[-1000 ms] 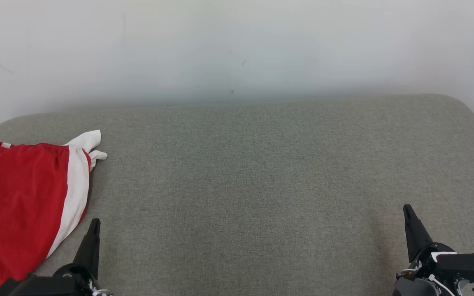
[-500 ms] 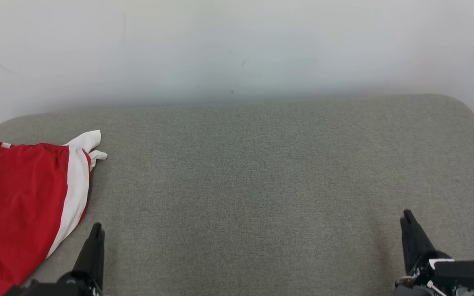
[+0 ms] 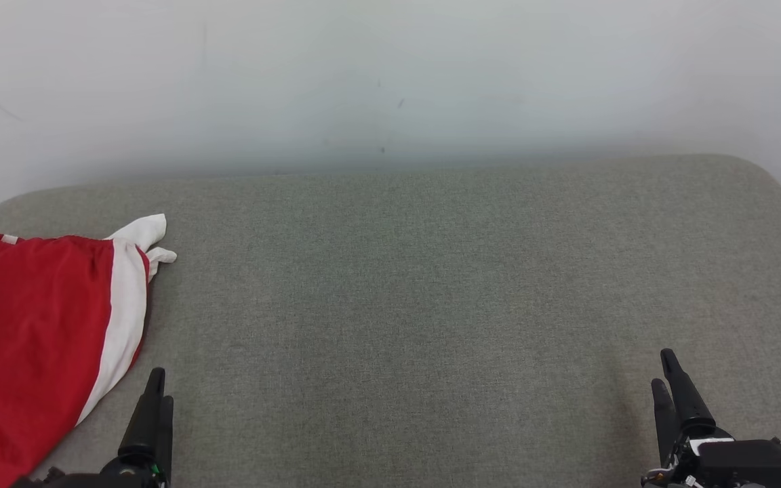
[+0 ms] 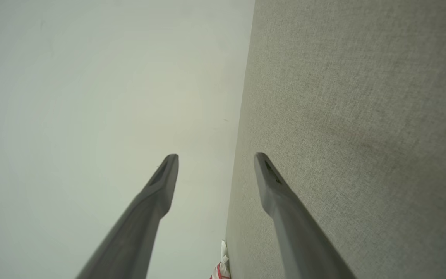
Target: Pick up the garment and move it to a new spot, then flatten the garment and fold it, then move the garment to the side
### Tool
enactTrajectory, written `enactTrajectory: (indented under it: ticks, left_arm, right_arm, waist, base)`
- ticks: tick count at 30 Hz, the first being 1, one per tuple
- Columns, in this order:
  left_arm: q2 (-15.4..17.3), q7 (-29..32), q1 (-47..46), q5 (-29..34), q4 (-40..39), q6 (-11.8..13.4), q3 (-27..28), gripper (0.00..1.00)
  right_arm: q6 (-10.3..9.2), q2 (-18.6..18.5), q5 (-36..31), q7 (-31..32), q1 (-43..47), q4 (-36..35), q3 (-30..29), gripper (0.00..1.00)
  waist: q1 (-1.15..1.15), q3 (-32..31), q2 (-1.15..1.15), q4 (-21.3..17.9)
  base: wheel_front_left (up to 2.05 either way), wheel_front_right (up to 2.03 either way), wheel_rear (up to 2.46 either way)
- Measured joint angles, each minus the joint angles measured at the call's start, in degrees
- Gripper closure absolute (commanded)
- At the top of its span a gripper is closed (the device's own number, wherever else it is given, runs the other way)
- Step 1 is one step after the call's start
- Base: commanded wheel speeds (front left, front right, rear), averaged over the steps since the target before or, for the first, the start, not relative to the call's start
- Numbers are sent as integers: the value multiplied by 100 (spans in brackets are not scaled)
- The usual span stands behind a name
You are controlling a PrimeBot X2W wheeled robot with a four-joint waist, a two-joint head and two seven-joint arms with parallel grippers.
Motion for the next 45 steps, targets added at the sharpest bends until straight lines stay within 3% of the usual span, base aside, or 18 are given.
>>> enactTrajectory:
  ticks: [35, 45]
  left_arm:
    - [73, -738, 207, 4195, -743, 425, -355, 0]
    - [198, -909, 233, 5012, -793, 570, -494, 0]
  right_arm:
    - [0, -152, -3555, -744, 74, -398, 613, 0]
    - [0, -178, -4357, -917, 120, -356, 780, 0]
  waist:
    - [0, -49, 0, 22]
    - [0, -65, 0, 45]
  base:
    - [0, 0, 0]
    - [0, 0, 0]
